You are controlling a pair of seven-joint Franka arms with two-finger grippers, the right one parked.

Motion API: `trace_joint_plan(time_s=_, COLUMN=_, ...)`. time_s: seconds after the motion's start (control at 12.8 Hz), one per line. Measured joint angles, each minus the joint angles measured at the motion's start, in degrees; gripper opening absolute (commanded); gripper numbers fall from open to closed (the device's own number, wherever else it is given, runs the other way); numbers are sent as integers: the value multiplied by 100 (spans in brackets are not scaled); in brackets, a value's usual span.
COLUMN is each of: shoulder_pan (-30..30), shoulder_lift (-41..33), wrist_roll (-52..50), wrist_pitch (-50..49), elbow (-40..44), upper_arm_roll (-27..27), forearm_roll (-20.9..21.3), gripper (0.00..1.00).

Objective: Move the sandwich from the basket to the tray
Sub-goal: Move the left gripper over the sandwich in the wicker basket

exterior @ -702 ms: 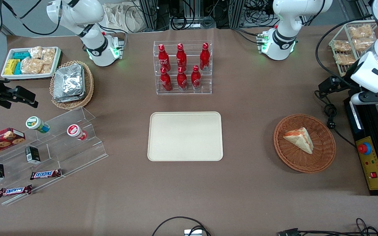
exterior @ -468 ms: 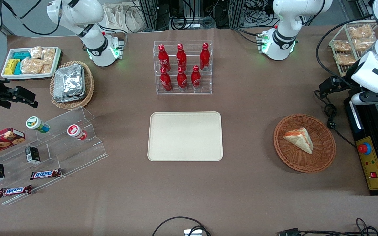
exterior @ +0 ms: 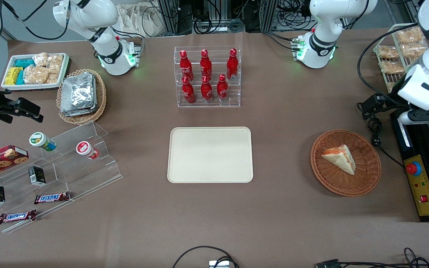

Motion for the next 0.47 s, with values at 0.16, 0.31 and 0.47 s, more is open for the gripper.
trace_joint_plan(time_s=0.16, shoulder_pan=2, shoulder_lift=14, wrist_roll=-953, wrist_pitch=22, elbow=-62, upper_arm_roll=5, forearm_roll=0, gripper=100)
trace_joint_plan(time_s=0.31, shoulder_pan=3, shoulder_lift=62, wrist_roll=-1966, wrist_pitch=32, elbow=-111, upper_arm_roll=6, forearm_roll=0, gripper=100)
trace_joint_plan(time_s=0.47, shoulder_pan=3, shoulder_lift=185, wrist_roll=-2865, wrist_pitch=67, elbow=-159, upper_arm_roll=5, forearm_roll=1, gripper=100)
